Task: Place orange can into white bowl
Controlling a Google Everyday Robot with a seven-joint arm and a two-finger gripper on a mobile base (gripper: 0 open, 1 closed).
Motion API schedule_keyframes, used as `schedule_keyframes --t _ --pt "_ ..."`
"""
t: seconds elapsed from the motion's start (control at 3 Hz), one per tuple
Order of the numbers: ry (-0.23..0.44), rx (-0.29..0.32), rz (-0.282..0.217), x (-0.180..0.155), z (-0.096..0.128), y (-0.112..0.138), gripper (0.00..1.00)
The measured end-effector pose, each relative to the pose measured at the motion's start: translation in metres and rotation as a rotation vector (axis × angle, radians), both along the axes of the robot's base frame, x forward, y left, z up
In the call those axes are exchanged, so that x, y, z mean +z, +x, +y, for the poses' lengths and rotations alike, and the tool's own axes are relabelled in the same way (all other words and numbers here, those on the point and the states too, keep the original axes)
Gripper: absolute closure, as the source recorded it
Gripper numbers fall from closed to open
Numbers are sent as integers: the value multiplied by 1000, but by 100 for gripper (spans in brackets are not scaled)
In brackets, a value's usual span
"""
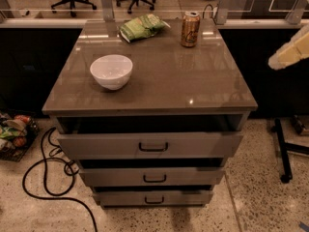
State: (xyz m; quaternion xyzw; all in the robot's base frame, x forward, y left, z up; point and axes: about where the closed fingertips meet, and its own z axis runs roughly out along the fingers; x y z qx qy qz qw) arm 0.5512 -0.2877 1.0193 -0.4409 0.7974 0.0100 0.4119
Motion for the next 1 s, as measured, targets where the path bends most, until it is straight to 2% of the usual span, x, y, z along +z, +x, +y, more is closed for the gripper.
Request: schedule_keyframes --t 0.33,0.67,1.0 --pt "156 -18 -147 20 -2 52 0" --pt "282 -28 -240 29 10 88 0" --pt "386 -54 -293 25 24 110 0"
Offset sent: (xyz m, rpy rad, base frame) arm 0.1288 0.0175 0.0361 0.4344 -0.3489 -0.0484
